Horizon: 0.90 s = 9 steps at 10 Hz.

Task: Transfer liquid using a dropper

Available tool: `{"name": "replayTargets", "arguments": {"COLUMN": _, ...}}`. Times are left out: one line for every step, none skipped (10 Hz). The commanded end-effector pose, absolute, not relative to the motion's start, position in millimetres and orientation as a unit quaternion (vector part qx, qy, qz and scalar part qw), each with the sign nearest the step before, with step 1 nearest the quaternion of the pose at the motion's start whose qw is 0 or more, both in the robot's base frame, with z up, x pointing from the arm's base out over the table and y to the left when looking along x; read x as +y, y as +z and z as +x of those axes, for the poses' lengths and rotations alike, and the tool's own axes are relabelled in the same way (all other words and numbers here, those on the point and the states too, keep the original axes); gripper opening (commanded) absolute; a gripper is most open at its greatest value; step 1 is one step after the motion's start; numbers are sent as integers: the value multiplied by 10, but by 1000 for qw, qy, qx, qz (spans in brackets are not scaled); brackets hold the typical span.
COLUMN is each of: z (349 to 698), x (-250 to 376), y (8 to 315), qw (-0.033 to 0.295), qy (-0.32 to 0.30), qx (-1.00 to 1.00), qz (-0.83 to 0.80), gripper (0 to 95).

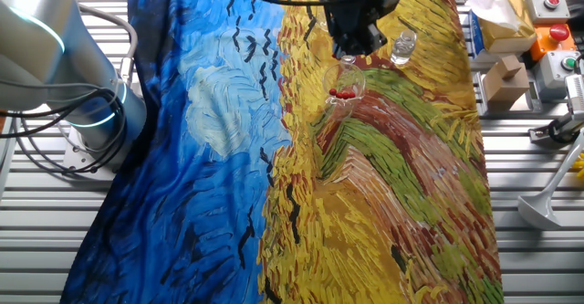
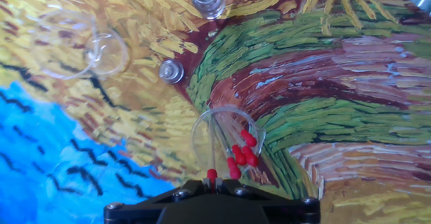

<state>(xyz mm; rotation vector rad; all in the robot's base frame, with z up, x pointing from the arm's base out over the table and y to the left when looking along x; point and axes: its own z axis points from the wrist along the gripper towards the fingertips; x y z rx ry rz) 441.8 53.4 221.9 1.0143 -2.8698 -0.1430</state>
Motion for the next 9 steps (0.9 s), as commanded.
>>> {"name": "replayTargets", "arguments": {"z": 4408, "x": 534, "y": 2217, "qw": 44, "qy": -47, "qx": -938, "qz": 340, "gripper": 0}}
{"name": "replayTargets", "arguments": {"z": 4408, "x": 534, "y": 2217, "qw": 46, "qy": -47, "qx": -938, "qz": 342, "gripper": 0}}
{"name": "replayTargets", "arguments": {"z": 4408, "x": 534, "y": 2217, "qw": 48, "qy": -47, "qx": -937, "qz": 343, "gripper": 0}}
{"name": "replayTargets", "arguments": {"z": 4408, "x": 534, "y": 2217, "qw": 51, "qy": -47, "qx": -937, "qz": 342, "gripper": 0}}
{"name": "replayTargets", "arguments": {"z": 4408, "x": 534, "y": 2217, "qw": 52, "qy": -47, "qx": -937, "qz": 342, "gripper": 0}}
{"name": "replayTargets", "arguments": {"z": 4381, "x": 560, "y": 2280, "qw": 56, "qy": -49, "qx": -937, "qz": 340, "gripper": 0}}
{"name": "replayTargets", "arguments": {"z": 4356, "x": 586, "y": 2335, "qw": 56, "qy": -48, "qx": -938, "qz": 340, "gripper": 0}}
{"name": "replayTargets", "arguments": {"z": 4334, "x": 606, "y": 2380, "qw": 57, "qy": -47, "qx": -938, "qz": 339, "gripper": 0}}
{"name": "replayTargets", "arguments": {"z": 4322, "x": 619, "y": 2406, "qw": 58, "qy": -47, "qx": -938, "qz": 338, "gripper": 0}}
